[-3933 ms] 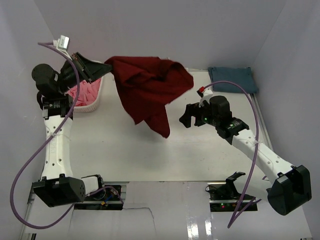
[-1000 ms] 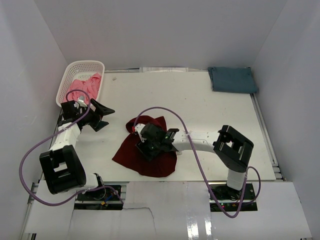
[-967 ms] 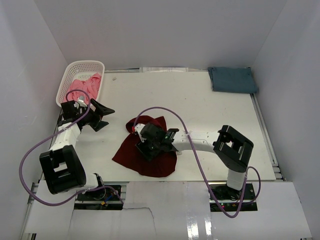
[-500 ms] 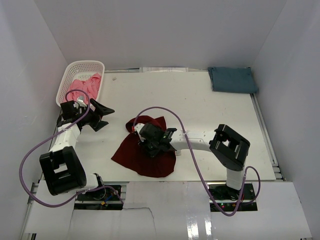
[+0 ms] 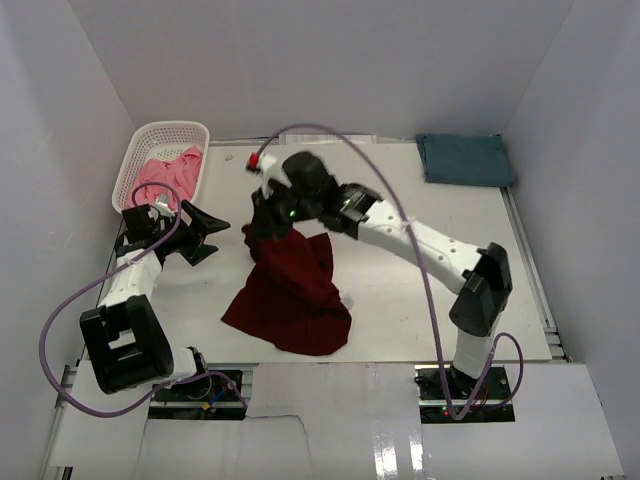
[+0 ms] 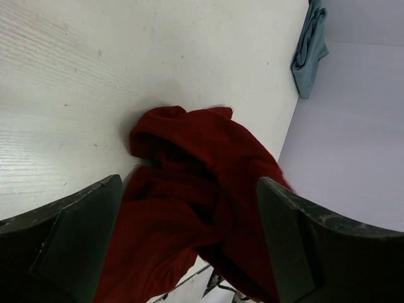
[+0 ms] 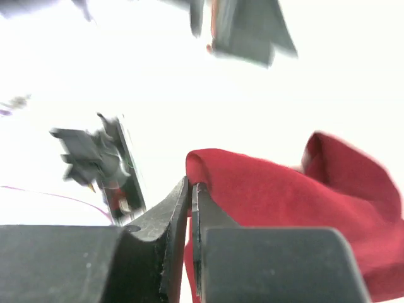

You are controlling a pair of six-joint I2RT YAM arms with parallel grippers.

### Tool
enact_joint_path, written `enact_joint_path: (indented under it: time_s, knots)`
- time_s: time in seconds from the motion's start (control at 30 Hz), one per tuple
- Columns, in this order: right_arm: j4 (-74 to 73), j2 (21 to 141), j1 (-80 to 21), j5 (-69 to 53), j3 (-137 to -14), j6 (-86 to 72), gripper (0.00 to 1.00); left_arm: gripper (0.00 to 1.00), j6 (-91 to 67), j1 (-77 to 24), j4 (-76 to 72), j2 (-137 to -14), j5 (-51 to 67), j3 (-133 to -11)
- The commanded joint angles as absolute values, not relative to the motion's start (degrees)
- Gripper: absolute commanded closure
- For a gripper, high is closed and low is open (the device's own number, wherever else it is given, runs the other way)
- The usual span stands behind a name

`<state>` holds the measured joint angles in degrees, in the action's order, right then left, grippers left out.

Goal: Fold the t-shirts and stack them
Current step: Flatten out the tshirt

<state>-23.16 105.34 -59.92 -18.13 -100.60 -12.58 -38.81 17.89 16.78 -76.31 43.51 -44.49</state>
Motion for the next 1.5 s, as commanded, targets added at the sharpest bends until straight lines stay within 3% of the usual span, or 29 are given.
enact_joint_path:
  time_s: [0.0, 0.17, 0.27, 0.73, 0.87, 1.17, 1.2, 1.23, 1.27, 1.3, 1.33, 1.4, 1.47]
  knots:
    - [-19.55, 97.31, -42.49, -35.05, -107.93, -21.58, 0.92, 0.02, -38.23, 18.19, 15.73, -72.69, 44.56, -44.47]
    - [-3.88, 84.4, -17.45, -39.19, -91.52, -32.86, 0.92, 0.02, -37.88, 18.19, 15.91, -72.16, 45.43, -44.56]
    - [-3.78, 82.45, -11.54, -39.64, -84.48, -32.7, 0.92, 0.02, -37.0, 18.11, 15.91, -73.47, 47.1, -44.56]
    - [-5.27, 82.1, -9.84, -35.96, -74.53, -29.62, 0.92, 0.02, -31.91, 6.34, 18.71, -76.55, 43.87, -47.89]
    - [-14.13, 83.66, -9.76, -26.94, -78.47, -24.1, 0.92, 0.02, -28.92, -2.69, 22.23, -80.41, 41.41, -51.67]
    - [-18.54, 73.04, -9.58, 4.36, -70.58, -19.43, 0.92, 0.02, -28.04, -3.6, 23.99, -80.95, 37.26, -52.82]
    - [-18.72, 72.69, -9.58, 5.0, -70.23, -19.08, 0.87, 0.02, -28.04, -3.69, 23.99, -81.21, 38.22, -53.0]
    - [-19.33, 72.95, -9.58, 4.84, -70.57, -18.55, 0.76, 0.02, -28.21, -3.69, 23.99, -81.65, 38.58, -53.09]
    - [-21.95, 73.73, -9.58, 2.31, -71.45, -16.89, 0.49, 0.02, -28.21, -3.69, 24.08, -81.91, 39.02, -53.09]
    - [-23.8, 74.7, -9.67, 0.63, -72.85, -15.92, 0.29, 0.02, -28.13, -3.69, 24.0, -82.0, 38.94, -53.17]
    - [-25.99, 76.97, -10.8, -1.82, -76.17, -14.78, 0.21, 0.02, -27.95, -3.69, 24.08, -82.0, 38.59, -53.17]
    - [-30.04, 78.13, -13.96, -2.46, -78.57, -10.4, 0.15, 0.02, -27.86, -3.6, 24.34, -81.74, 37.27, -53.17]
    - [-30.67, 77.78, -21.51, -0.26, -78.84, -8.45, 0.17, 0.02, -28.3, -3.52, 24.78, -81.74, 34.11, -53.79]
